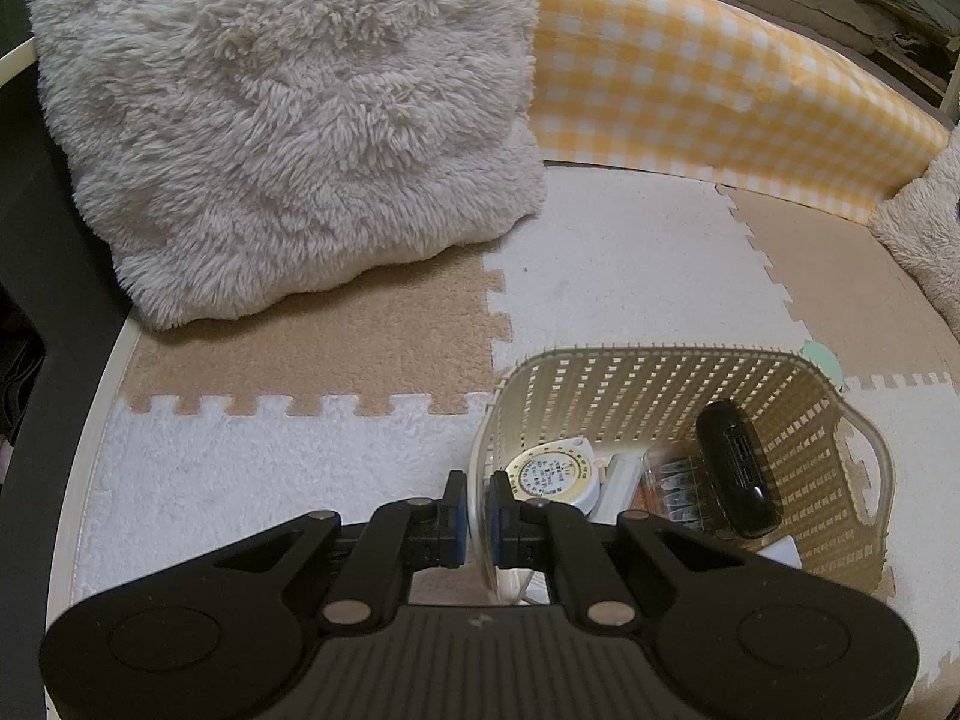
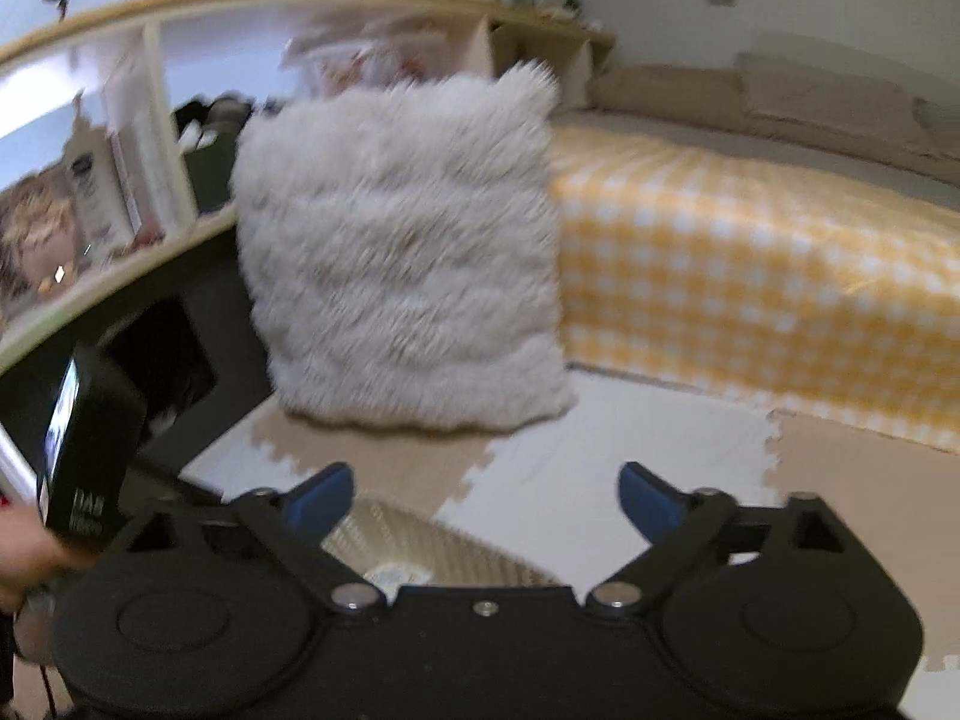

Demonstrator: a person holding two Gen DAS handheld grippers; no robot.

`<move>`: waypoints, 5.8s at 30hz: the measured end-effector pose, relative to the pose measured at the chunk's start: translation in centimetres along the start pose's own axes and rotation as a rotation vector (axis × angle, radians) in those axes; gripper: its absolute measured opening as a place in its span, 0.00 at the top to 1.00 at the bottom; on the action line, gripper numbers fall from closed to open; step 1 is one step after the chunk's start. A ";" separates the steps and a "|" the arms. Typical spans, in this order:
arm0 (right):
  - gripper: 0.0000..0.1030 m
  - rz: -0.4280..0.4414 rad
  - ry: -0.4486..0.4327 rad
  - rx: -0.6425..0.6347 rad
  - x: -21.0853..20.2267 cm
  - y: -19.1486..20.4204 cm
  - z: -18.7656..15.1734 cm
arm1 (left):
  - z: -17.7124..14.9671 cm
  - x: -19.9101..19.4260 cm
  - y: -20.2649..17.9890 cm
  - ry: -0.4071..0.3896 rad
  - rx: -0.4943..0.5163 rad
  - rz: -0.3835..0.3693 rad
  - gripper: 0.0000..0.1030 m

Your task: Organize rigid objects

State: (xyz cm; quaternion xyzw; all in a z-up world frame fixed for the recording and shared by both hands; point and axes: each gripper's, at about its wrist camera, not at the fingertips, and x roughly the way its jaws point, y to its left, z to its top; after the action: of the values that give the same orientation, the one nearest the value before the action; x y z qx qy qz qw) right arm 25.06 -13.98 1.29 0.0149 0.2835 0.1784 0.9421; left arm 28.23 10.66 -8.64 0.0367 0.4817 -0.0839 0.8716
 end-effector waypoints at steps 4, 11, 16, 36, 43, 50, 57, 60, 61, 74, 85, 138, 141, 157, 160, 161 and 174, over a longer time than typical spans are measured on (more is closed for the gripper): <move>0.00 -0.065 -0.049 0.041 -0.6 -2.1 0.2 | 0.0 0.0 0.0 0.000 0.000 0.000 0.92; 0.00 -0.233 -0.071 0.096 0.1 -6.0 -1.4 | 0.0 0.0 0.0 0.000 0.000 0.000 0.92; 0.00 -0.339 -0.042 0.134 1.4 -9.0 -3.7 | 0.0 0.0 0.0 0.000 0.000 0.000 0.92; 0.00 -0.377 0.141 0.159 8.2 -11.9 -13.2 | 0.0 0.0 0.0 0.000 0.003 0.002 0.92; 0.11 -0.358 0.149 0.115 9.6 -11.5 -14.1 | 0.1 0.0 0.0 0.000 0.008 0.000 0.92; 0.23 -0.355 0.152 0.122 10.8 -12.1 -14.4 | 0.0 0.0 -0.1 -0.001 0.017 0.003 0.92; 0.44 -0.364 0.119 0.132 11.2 -12.5 -14.1 | 0.0 0.1 -0.1 -0.001 0.022 0.003 0.92; 0.51 -0.360 0.120 0.128 11.3 -12.5 -14.0 | 0.0 0.1 -0.1 -0.001 0.026 0.004 0.92; 0.51 -0.360 0.122 0.125 11.3 -12.5 -13.9 | 0.0 0.1 -0.1 -0.001 0.026 0.004 0.92; 0.51 -0.357 0.093 0.104 9.5 -11.8 -12.0 | 0.0 0.1 -0.2 -0.002 0.024 0.004 0.92; 0.51 -0.277 -0.094 0.090 3.9 -7.9 -5.4 | 0.1 0.1 -0.1 -0.002 0.020 0.002 0.92; 0.39 0.128 0.315 -0.044 11.3 8.3 -9.6 | -0.1 0.0 0.0 -0.003 0.021 0.004 0.92; 0.29 0.121 0.300 -0.051 10.3 8.0 -9.2 | -0.1 0.1 0.0 -0.003 0.019 0.002 0.92; 0.12 0.057 0.177 -0.023 2.0 5.4 -5.5 | -0.3 -0.1 -0.4 -0.009 0.022 0.017 0.92; 0.11 0.047 0.146 -0.012 -0.4 5.0 -5.0 | -0.4 -0.3 -0.5 -0.011 0.028 0.023 0.92; 0.10 0.045 0.138 -0.009 -1.0 4.9 -4.9 | -0.4 -0.3 -0.6 -0.012 0.030 0.025 0.91; 0.03 -0.002 0.058 0.051 -9.2 4.1 -6.1 | -1.2 -5.4 -0.9 -0.087 0.028 0.075 0.48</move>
State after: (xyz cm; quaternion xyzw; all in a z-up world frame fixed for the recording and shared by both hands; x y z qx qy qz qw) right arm 13.28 -13.81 1.54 0.0335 0.3151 0.1704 0.9330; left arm 24.20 10.59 -4.68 0.0634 0.4404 -0.0596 0.8936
